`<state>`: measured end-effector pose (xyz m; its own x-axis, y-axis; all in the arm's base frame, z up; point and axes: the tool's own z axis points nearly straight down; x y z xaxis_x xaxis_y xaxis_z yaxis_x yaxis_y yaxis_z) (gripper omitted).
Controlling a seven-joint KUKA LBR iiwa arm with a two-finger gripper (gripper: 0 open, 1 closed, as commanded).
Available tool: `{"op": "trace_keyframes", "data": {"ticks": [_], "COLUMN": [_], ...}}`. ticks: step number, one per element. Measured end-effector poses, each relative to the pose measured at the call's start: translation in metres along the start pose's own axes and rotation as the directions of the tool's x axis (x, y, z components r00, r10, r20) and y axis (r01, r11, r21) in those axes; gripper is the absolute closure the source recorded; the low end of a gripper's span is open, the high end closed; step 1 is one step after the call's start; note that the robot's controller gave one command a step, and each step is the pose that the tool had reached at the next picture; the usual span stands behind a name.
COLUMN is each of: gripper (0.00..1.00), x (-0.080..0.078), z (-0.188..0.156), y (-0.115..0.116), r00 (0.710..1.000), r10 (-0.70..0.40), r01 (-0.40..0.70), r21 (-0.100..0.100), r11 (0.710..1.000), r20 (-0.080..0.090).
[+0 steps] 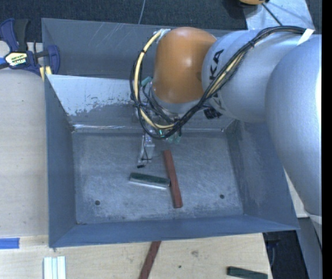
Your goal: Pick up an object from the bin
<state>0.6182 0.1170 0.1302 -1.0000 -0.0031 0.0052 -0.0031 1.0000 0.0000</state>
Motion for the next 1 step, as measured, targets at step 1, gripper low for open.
{"op": "trace_keyframes", "data": {"ticks": [1], "gripper": [0.00], "x": [-0.0019], "z": [-0.0052], "y": [-0.0004], "r00": [1.000], "r10": [0.002], "r01": [-0.002], "r21": [-0.001], "r11": [1.000], "r20": [0.008]}}
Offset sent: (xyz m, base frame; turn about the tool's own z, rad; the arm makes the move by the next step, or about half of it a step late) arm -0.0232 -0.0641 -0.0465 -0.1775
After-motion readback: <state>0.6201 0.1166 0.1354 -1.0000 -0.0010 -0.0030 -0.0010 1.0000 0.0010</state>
